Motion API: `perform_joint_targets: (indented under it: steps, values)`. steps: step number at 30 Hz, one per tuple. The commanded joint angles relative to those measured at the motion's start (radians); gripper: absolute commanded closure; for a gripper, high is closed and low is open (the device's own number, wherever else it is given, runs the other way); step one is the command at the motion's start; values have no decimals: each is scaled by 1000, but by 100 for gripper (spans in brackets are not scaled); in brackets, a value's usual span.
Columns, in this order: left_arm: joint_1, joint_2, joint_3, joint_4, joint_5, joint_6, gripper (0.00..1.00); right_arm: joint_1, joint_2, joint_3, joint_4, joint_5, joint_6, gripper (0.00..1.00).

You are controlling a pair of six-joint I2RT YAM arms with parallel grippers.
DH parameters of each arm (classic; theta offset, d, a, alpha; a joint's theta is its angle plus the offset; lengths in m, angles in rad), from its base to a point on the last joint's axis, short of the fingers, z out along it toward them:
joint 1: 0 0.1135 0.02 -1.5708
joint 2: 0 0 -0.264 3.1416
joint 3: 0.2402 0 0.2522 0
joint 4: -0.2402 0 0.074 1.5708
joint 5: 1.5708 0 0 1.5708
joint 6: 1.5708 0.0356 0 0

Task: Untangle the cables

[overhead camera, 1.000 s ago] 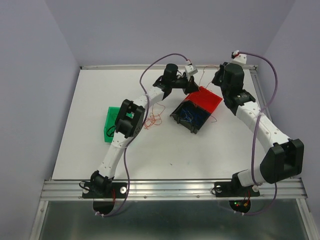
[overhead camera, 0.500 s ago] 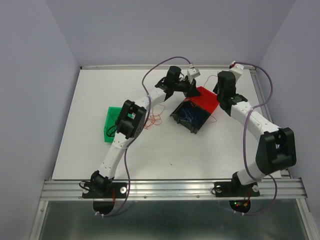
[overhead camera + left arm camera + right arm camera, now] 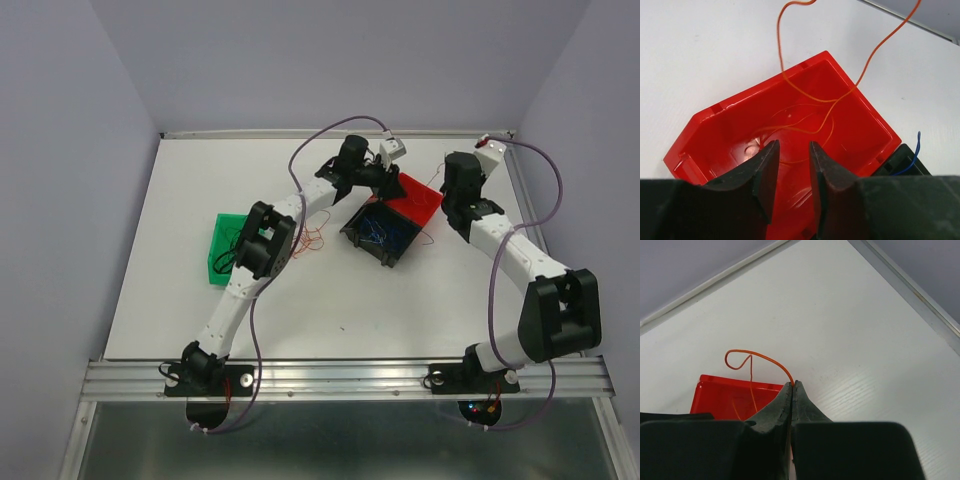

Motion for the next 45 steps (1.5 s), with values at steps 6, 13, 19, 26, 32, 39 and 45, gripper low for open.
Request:
perform_joint_targets:
  steps: [6, 13, 19, 26, 32, 39, 45]
  values:
    - [27, -104, 39, 58, -18, -39, 48, -8, -21, -11, 110, -186, -58, 100]
    - [116, -243, -17, 121, 45, -155, 48, -7, 54, 10, 132, -481, -131, 99]
    - [278, -476, -215, 48, 106, -105, 41, -5, 153, 62, 27, -491, -129, 99]
    - [381, -766, -473, -190, -11, 216, 33, -2, 344, 237, -156, -454, -144, 99]
    - [396, -897, -625, -424, -74, 435, 32, 13, 514, 408, -242, -420, -164, 99]
    - [390, -951, -803, -465, -160, 515, 28, 32, 661, 556, -383, -342, -161, 99]
    - [360, -870, -832, -480, -196, 504, 28, 39, 589, 562, -382, -368, -151, 73]
